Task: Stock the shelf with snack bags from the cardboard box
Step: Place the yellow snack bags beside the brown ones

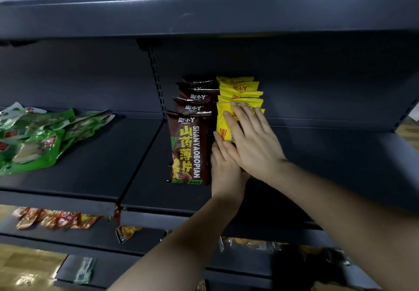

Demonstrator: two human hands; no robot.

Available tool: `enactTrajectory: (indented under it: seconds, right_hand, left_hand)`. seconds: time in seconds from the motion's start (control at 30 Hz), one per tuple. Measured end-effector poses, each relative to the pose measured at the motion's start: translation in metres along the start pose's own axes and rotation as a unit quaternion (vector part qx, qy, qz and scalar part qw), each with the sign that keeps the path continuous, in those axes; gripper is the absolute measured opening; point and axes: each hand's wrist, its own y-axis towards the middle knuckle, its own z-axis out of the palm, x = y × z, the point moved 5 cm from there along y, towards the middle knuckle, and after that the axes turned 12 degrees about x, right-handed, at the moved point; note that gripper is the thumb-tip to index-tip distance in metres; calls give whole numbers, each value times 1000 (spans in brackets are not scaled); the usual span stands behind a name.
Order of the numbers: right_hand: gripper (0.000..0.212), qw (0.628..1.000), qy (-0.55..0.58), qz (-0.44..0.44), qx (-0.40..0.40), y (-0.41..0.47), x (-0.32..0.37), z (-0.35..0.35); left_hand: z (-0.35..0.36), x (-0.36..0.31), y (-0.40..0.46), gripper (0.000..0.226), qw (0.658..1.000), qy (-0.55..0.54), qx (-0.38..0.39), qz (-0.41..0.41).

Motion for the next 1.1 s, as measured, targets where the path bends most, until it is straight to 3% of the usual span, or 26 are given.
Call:
enactTrajectory:
  seconds: [0.07,0.13,0.3,0.37,0.43,0.57,0.63,0.7,0.8,0.93,1.03,1.1]
  right_hand:
    - [61,1000,-26,-13,4,2,-6,9]
    - [62,999,-34,-14,1,4,-10,13]
    - [61,1000,-29,-8,-6,6,-10,11]
    - [60,1000,-19,-5,-6,6,-10,10]
    - [59,1000,-4,-2,-9,7,-9,6]
    - [64,997,57,19,-41,1,-11,-7]
    - [71,981,153,93,-74,-10,-19,-10]
    - [80,941,280,172,-81,-25,-25,-3]
    - [87,880,430,200,2,-41,-20,26]
    - [86,858,496,128,45,-44,0,43]
    - [96,854,504,119,44,-40,5,46]
    - [98,853,508,112,40,-38,5,47]
  left_hand:
    - [3,1,0,107,995,-71,65,-18]
    - [2,1,-2,117,989,-126,71,-32]
    - [1,3,-1,118,987,-145,59,-27]
    - [-2,2,-5,116,995,-96,32,-15]
    - [-3,1,-10,111,999,-23,-17,20]
    - [-10,-2,-23,89,994,3,-67,83]
    - [-22,-3,-33,70,985,2,-110,130]
    - [-36,3,-41,62,977,-10,-149,154]
    - [-50,30,-40,64,979,-2,-183,91]
    - [-55,70,-27,84,986,-50,-131,-92]
    - [-53,77,-19,93,982,-158,-62,-89]
    - [-55,78,-14,91,978,-188,-62,-64]
